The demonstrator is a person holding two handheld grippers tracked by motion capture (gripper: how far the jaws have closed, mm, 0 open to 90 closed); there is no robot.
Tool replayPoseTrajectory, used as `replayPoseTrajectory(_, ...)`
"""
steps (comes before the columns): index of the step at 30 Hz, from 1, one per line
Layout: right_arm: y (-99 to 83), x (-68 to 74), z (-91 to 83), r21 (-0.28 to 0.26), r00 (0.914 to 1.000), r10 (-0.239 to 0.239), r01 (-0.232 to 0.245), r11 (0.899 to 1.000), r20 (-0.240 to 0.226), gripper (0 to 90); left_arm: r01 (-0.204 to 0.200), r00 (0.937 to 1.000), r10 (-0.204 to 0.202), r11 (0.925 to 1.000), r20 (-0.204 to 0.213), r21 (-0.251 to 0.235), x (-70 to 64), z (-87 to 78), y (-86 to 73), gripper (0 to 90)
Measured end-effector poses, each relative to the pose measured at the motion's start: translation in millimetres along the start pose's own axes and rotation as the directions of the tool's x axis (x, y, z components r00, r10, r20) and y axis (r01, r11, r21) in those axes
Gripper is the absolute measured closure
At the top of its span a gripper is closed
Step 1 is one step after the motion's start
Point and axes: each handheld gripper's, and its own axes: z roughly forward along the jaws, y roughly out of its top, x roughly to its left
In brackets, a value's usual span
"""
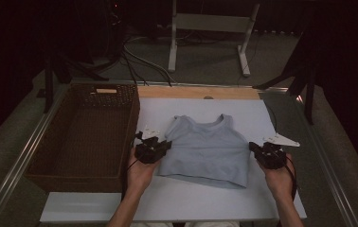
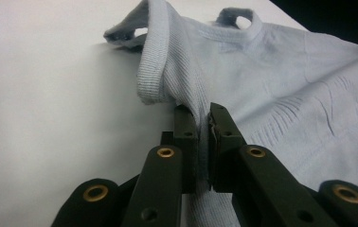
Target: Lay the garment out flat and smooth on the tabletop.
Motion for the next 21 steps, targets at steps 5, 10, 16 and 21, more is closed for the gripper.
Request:
replayPoseTrajectory(5, -1.5, 10.1, 6.5, 0.033, 0.9975, -0.070, 0.069, 0.997, 0.013, 89.4, -0.010, 0.9999, 0.010, 0.9998, -0.014, 0.020, -4.1, 6.3, -1.5, 85.9)
replayPoseTrajectory(10, -4.4, 13.7, 8.2, 0.046, 0.9985, -0.055, 0.055, 0.997, 0.007, 58.0, -0.014, 0.9998, 0.014, 0.9999, -0.015, -0.002, -5.0, 4.2, -2.6, 63.8)
replayPoseTrajectory(16, -9.7, 15.6, -2.2, 0.028, 0.9998, -0.019, 0.019, 0.999, 0.001, 33.6, -0.019, 0.9998, 0.019, 0.9979, 0.006, -0.062, -6.9, -5.8, -1.4, 39.6)
replayPoseTrajectory(21, -16.7, 20.2, -7.4, 0.037, 0.9997, -0.010, 0.011, 0.999, -0.022, 31.0, -0.023, 0.9996, 0.024, 0.9976, 0.014, -0.066, -8.2, -6.5, -4.2, 32.8)
